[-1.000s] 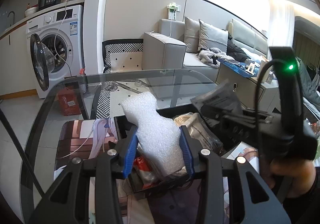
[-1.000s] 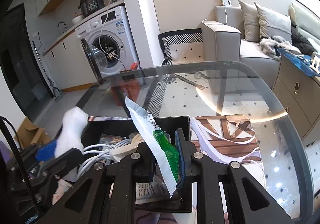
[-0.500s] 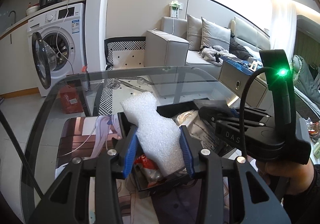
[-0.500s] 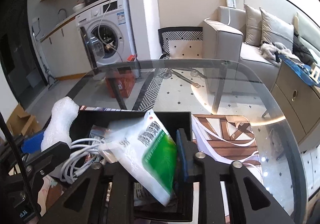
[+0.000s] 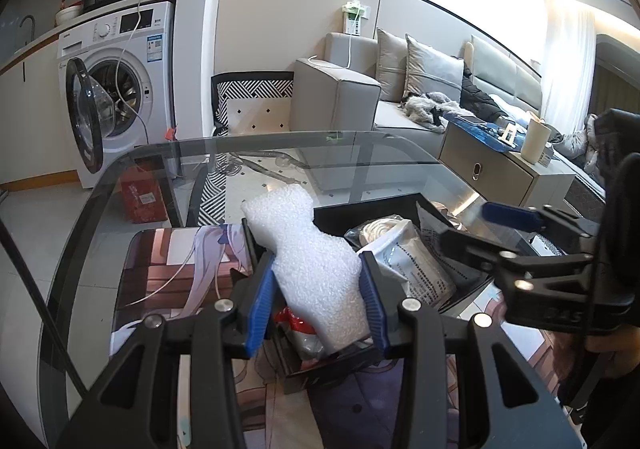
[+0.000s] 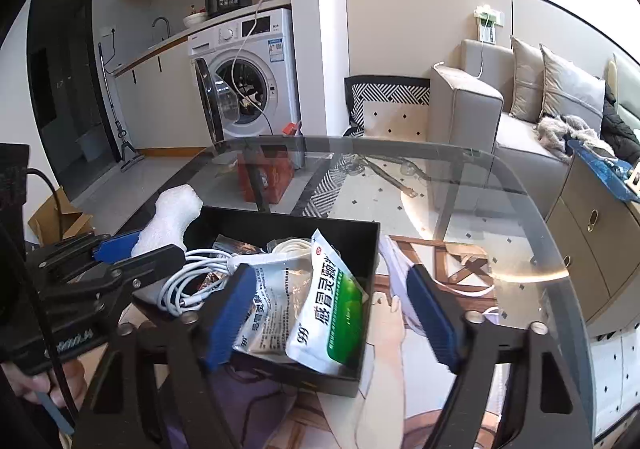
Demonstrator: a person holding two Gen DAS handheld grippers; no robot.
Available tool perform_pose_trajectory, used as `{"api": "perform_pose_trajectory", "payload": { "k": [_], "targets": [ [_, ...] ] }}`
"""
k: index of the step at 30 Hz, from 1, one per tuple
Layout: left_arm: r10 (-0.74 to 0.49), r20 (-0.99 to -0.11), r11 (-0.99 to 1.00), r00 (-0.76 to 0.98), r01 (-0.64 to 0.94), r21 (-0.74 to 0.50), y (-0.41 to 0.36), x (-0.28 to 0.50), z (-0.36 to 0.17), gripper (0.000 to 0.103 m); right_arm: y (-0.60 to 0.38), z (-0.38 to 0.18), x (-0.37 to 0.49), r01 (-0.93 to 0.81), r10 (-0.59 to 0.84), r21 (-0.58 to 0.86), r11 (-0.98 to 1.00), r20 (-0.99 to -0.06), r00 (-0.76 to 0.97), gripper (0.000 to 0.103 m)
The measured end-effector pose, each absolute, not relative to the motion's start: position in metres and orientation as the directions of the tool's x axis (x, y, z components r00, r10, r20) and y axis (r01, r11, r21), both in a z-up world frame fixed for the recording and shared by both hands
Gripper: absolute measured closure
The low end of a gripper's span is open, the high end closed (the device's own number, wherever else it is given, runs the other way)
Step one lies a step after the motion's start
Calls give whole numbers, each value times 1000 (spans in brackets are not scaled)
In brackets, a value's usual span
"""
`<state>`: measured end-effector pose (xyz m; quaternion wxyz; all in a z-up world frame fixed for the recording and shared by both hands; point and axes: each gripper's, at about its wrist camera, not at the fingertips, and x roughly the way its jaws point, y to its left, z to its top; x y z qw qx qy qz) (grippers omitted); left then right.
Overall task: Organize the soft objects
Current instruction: 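Lower both items into the box and open both tools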
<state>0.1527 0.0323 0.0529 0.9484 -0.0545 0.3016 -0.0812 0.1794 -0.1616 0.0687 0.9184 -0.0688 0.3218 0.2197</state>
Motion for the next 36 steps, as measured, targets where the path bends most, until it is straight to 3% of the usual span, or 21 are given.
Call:
{"api": "perform_pose_trajectory", "payload": {
  "k": [12, 24, 27, 30, 33, 35, 36],
  "targets": [
    [-200, -542, 978, 816, 138, -153, 25, 149, 61, 63, -177, 77, 168, -456, 375, 16, 890, -597, 709, 16],
    [-233, -574, 970, 785, 144, -196, 27, 164, 45, 63, -187, 74, 168, -442, 360, 15, 897, -607, 709, 14],
    [-226, -580, 972, 782, 142, -188, 27, 165, 45, 59, -188, 74, 168, -444, 360, 15, 896, -608, 708, 14],
    [-188, -589, 981, 786, 119, -154, 27, 164, 47, 41, -188, 75, 166, -445, 360, 10, 895, -607, 709, 14],
    [-181, -600, 983, 780, 118, -142, 29, 162, 47, 35, -190, 75, 165, -442, 357, 8, 897, -604, 713, 14],
    [-161, -603, 986, 781, 107, -125, 29, 160, 47, 22, -192, 75, 164, -439, 355, 9, 898, -603, 714, 14],
    [-153, -603, 988, 783, 104, -115, 29, 159, 48, 21, -193, 75, 164, -438, 355, 10, 899, -603, 715, 14]
  ]
}}
